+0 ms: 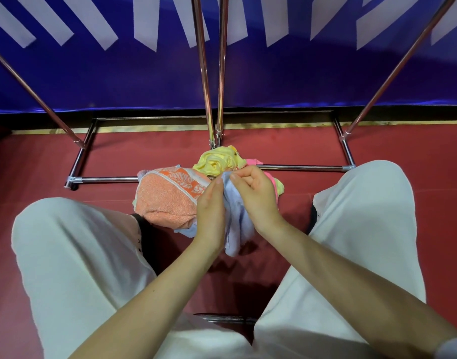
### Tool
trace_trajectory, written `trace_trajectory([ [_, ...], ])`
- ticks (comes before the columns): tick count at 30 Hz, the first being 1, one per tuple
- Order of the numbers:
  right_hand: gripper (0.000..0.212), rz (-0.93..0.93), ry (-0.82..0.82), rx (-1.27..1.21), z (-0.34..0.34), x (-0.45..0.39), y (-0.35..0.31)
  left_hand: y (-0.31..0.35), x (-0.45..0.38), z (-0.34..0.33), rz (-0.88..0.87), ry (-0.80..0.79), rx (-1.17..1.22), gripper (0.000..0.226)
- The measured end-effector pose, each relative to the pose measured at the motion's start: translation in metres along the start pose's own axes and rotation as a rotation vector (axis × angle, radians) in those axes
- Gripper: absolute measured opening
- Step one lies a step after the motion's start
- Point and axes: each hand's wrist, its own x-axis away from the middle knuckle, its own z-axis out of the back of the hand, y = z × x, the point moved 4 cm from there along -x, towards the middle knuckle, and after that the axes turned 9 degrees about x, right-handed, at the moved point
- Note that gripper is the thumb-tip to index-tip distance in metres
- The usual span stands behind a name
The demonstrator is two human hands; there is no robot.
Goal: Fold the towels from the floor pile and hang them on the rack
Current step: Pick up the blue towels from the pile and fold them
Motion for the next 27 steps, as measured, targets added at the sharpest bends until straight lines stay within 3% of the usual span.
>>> trace_trajectory([
  [6, 0.017, -0.008, 0.009, -0.052, 0.000, 0.001, -0.001, 0.002, 0.000, -0.004, -0.111, -0.008, 0.037, 0.023],
  [15, 0.016, 0.084, -0.144, 0.042, -0.005, 0.001, -0.001, 0.018, -0.016, 0.007, -0.075, 0.064, 0.126, 0.023],
  [20, 0.008, 0.184, -0.261, 0.295, -0.008, 0.000, 0.016, 0.032, -0.031, 0.029, -0.154, 0.094, 0.124, 0.031],
  [24, 0.025, 0.287, -0.376, 0.570, -0.009, 0.004, 0.036, 0.039, -0.044, 0.057, -0.146, 0.210, 0.194, 0.027],
  [27, 0.035, 0.280, -0.412, 0.611, -0.007, 0.008, 0.051, 0.042, -0.050, 0.083, -0.151, 0.297, 0.237, 0.026],
])
